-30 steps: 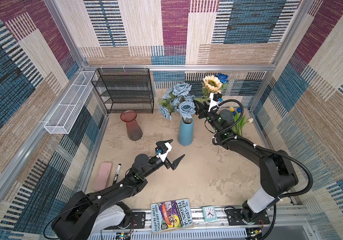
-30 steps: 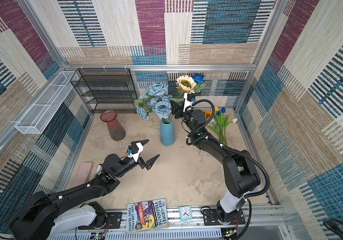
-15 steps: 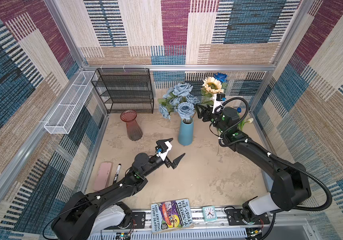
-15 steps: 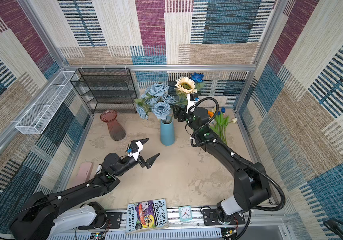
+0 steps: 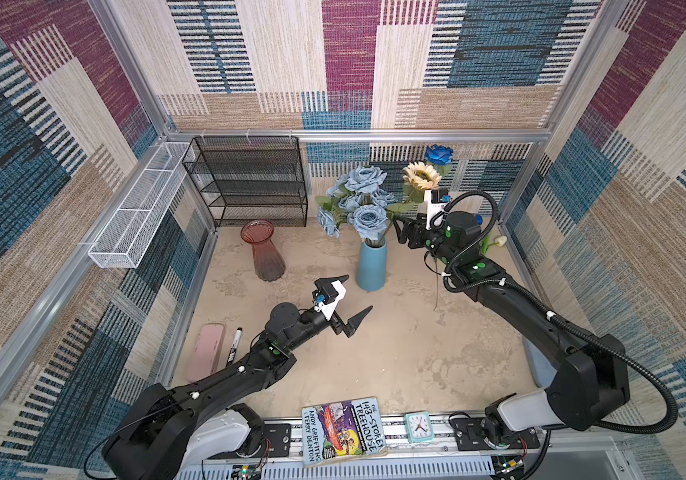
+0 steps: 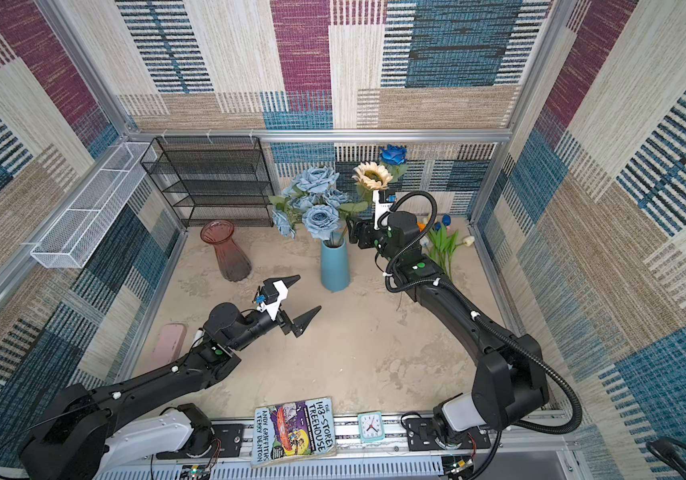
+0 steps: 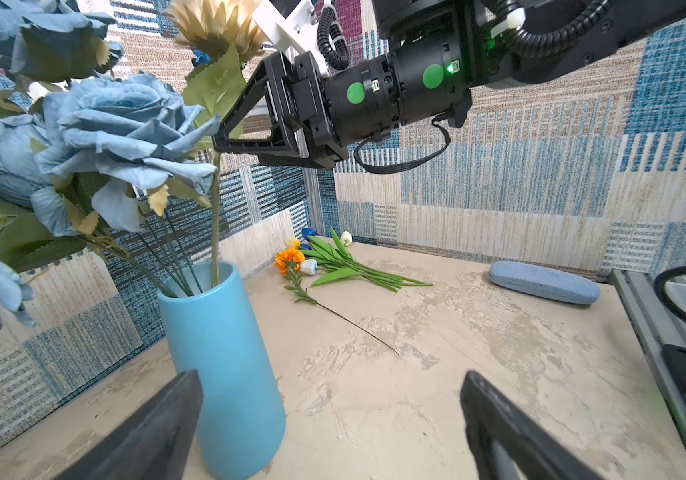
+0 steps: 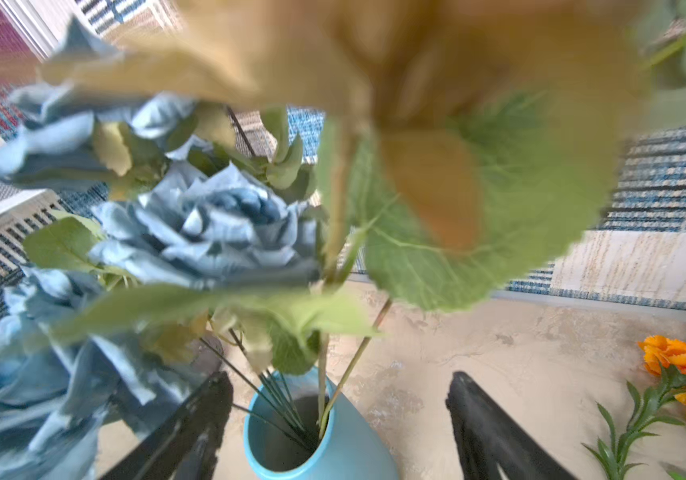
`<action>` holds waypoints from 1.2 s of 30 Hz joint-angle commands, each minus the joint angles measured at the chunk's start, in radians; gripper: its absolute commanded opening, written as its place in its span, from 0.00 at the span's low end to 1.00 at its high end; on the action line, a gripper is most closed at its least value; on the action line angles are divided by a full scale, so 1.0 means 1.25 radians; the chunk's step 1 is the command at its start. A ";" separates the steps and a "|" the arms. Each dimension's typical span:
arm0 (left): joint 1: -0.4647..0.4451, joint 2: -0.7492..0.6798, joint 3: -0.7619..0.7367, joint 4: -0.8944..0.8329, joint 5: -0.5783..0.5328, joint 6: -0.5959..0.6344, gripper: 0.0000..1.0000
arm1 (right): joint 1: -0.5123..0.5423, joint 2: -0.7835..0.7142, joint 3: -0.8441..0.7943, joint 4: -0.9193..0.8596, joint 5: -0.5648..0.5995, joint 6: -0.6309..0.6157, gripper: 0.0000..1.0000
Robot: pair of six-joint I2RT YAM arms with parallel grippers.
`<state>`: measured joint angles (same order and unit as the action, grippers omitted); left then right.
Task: Arrange the flowers into the vase
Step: 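Open the right gripper to release the cream flower and withdraw, then lower the right gripper onto the orange flower's stem and grasp it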
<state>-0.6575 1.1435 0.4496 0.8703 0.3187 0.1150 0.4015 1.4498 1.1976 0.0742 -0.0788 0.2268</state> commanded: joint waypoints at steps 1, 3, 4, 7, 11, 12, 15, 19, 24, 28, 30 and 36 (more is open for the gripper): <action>0.000 -0.004 0.005 0.003 0.008 0.015 1.00 | -0.001 -0.012 -0.013 -0.031 -0.023 -0.026 0.84; 0.000 -0.007 0.006 -0.003 0.006 0.018 1.00 | -0.002 -0.029 -0.039 -0.016 -0.031 -0.033 0.85; 0.000 -0.007 0.006 -0.005 0.006 0.019 1.00 | -0.002 -0.034 -0.044 -0.021 -0.030 -0.034 0.85; 0.000 -0.003 0.006 -0.007 0.005 0.025 1.00 | -0.002 -0.059 -0.077 -0.006 -0.028 -0.044 0.85; 0.000 -0.003 0.007 -0.008 0.004 0.025 1.00 | -0.002 -0.118 -0.141 0.033 -0.037 -0.058 0.87; 0.000 -0.004 0.007 -0.008 0.005 0.024 1.00 | -0.002 -0.136 -0.158 0.043 -0.040 -0.061 0.87; 0.000 -0.006 0.007 -0.008 0.004 0.029 1.00 | -0.002 -0.207 -0.222 0.076 -0.025 -0.065 0.86; 0.000 -0.005 0.016 -0.019 0.011 0.030 1.00 | -0.002 -0.295 -0.298 0.086 0.065 -0.050 0.81; 0.000 0.015 0.027 -0.019 0.025 0.036 1.00 | -0.049 -0.349 -0.374 0.079 0.120 -0.015 0.68; 0.001 0.037 0.021 -0.004 0.021 0.036 1.00 | -0.179 -0.288 -0.405 0.100 0.015 0.043 0.61; 0.000 0.048 0.020 0.004 0.023 0.035 1.00 | -0.223 -0.206 -0.376 0.084 -0.009 0.040 0.60; 0.000 0.045 0.014 -0.012 0.030 0.031 1.00 | -0.279 0.098 -0.172 -0.066 -0.035 0.009 0.56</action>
<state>-0.6567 1.2037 0.4728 0.8341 0.3344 0.1261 0.0616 1.4715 0.9028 0.0906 -0.0910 0.2501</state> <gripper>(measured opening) 0.997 0.563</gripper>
